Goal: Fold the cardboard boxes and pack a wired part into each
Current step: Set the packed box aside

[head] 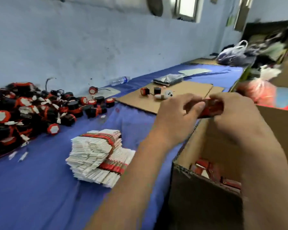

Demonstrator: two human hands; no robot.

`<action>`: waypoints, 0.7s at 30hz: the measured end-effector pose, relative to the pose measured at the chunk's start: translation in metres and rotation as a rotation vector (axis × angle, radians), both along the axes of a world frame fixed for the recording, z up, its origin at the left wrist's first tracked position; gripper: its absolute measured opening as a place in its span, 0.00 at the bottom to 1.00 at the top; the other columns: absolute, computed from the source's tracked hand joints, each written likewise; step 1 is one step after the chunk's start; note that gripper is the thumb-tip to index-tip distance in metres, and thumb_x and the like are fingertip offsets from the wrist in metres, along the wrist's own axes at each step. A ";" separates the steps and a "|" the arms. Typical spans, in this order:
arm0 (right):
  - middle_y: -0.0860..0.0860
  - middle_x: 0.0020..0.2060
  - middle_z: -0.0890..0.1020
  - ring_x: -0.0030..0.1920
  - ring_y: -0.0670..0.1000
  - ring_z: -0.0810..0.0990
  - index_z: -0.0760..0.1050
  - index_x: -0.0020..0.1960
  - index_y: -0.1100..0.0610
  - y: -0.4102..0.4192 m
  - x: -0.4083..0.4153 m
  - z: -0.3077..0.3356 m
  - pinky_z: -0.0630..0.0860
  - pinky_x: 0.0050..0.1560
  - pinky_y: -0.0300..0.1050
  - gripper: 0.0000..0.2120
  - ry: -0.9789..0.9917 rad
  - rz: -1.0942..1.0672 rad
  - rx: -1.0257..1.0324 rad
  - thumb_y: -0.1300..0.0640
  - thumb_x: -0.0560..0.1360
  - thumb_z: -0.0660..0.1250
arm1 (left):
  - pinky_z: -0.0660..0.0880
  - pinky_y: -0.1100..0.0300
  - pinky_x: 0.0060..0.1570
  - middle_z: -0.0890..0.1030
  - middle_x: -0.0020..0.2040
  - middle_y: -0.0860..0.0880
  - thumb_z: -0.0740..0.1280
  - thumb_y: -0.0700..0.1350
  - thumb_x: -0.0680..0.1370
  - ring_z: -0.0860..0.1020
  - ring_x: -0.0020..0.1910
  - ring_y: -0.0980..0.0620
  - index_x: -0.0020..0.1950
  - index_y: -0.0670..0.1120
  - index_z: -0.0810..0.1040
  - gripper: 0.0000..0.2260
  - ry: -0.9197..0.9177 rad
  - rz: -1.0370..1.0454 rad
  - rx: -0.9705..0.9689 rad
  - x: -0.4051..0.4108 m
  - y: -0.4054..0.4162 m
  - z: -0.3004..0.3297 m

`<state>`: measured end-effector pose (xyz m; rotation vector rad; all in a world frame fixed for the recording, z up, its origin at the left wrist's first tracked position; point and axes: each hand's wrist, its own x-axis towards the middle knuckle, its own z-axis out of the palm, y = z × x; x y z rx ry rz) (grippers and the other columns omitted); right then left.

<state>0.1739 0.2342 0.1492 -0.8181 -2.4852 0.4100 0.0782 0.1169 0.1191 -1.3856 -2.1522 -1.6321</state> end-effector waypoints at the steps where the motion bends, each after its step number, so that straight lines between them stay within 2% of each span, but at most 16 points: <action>1: 0.60 0.55 0.84 0.56 0.62 0.81 0.81 0.60 0.54 0.010 0.013 0.001 0.78 0.55 0.51 0.19 -0.113 -0.037 -0.025 0.66 0.70 0.69 | 0.79 0.50 0.58 0.86 0.55 0.45 0.68 0.46 0.83 0.83 0.56 0.46 0.61 0.44 0.85 0.11 0.015 -0.035 -0.094 0.010 0.022 -0.003; 2: 0.60 0.57 0.84 0.57 0.62 0.81 0.81 0.59 0.53 0.018 0.023 0.001 0.77 0.54 0.49 0.17 -0.192 -0.052 -0.058 0.65 0.71 0.70 | 0.78 0.51 0.56 0.86 0.56 0.44 0.67 0.48 0.84 0.82 0.57 0.45 0.62 0.45 0.85 0.11 0.029 -0.053 -0.193 0.019 0.042 -0.008; 5: 0.58 0.68 0.78 0.68 0.60 0.75 0.74 0.72 0.56 0.024 0.027 -0.006 0.73 0.62 0.48 0.25 -0.240 -0.058 -0.133 0.63 0.75 0.68 | 0.76 0.48 0.53 0.86 0.54 0.41 0.62 0.50 0.86 0.81 0.55 0.42 0.58 0.42 0.85 0.15 0.004 -0.054 -0.393 0.031 0.066 -0.025; 8: 0.57 0.69 0.77 0.67 0.59 0.76 0.70 0.76 0.52 0.010 0.012 -0.008 0.74 0.60 0.47 0.28 -0.194 0.004 -0.147 0.62 0.77 0.67 | 0.76 0.47 0.51 0.85 0.52 0.44 0.63 0.48 0.86 0.81 0.52 0.45 0.57 0.43 0.85 0.13 0.043 0.044 -0.277 0.020 0.047 -0.032; 10: 0.56 0.65 0.79 0.63 0.59 0.79 0.71 0.75 0.50 -0.010 -0.009 -0.011 0.76 0.60 0.49 0.27 -0.131 0.081 -0.123 0.60 0.76 0.69 | 0.75 0.50 0.47 0.85 0.49 0.47 0.66 0.46 0.84 0.81 0.48 0.48 0.53 0.44 0.86 0.10 0.119 0.163 -0.111 0.000 0.016 -0.034; 12: 0.56 0.57 0.82 0.56 0.58 0.81 0.76 0.68 0.51 -0.042 -0.041 -0.018 0.80 0.57 0.52 0.21 -0.034 0.184 -0.111 0.57 0.75 0.69 | 0.75 0.51 0.46 0.86 0.45 0.48 0.66 0.46 0.82 0.81 0.47 0.49 0.48 0.44 0.86 0.10 0.087 0.325 -0.005 -0.022 -0.023 -0.041; 14: 0.55 0.51 0.84 0.53 0.59 0.82 0.80 0.60 0.54 -0.083 -0.085 -0.032 0.80 0.55 0.52 0.15 -0.014 0.317 -0.141 0.55 0.75 0.70 | 0.75 0.49 0.46 0.85 0.42 0.47 0.67 0.44 0.81 0.81 0.46 0.47 0.44 0.43 0.84 0.10 -0.065 0.544 0.020 -0.048 -0.067 -0.057; 16: 0.55 0.53 0.84 0.56 0.58 0.82 0.80 0.58 0.56 -0.124 -0.136 -0.056 0.80 0.54 0.50 0.14 -0.094 0.469 -0.169 0.53 0.75 0.71 | 0.75 0.47 0.46 0.83 0.42 0.45 0.66 0.42 0.80 0.80 0.47 0.43 0.42 0.44 0.82 0.09 -0.227 0.810 -0.005 -0.071 -0.110 -0.078; 19: 0.57 0.58 0.82 0.60 0.59 0.79 0.77 0.57 0.59 -0.176 -0.204 -0.093 0.76 0.50 0.50 0.18 -0.217 0.606 -0.167 0.44 0.78 0.70 | 0.75 0.47 0.56 0.82 0.55 0.44 0.63 0.41 0.79 0.77 0.58 0.41 0.53 0.47 0.83 0.09 -0.354 1.115 -0.113 -0.096 -0.167 -0.106; 20: 0.58 0.62 0.79 0.65 0.60 0.75 0.75 0.60 0.59 -0.186 -0.221 -0.102 0.75 0.53 0.52 0.21 -0.269 0.630 -0.128 0.42 0.79 0.69 | 0.74 0.46 0.60 0.80 0.59 0.43 0.62 0.42 0.80 0.76 0.61 0.40 0.57 0.47 0.82 0.11 -0.373 1.133 -0.174 -0.101 -0.180 -0.114; 21: 0.59 0.68 0.75 0.70 0.61 0.70 0.73 0.65 0.58 -0.191 -0.236 -0.111 0.73 0.61 0.56 0.25 -0.359 0.645 -0.079 0.40 0.79 0.67 | 0.73 0.47 0.63 0.79 0.61 0.42 0.62 0.42 0.81 0.75 0.64 0.40 0.62 0.47 0.81 0.13 -0.386 1.115 -0.238 -0.105 -0.188 -0.122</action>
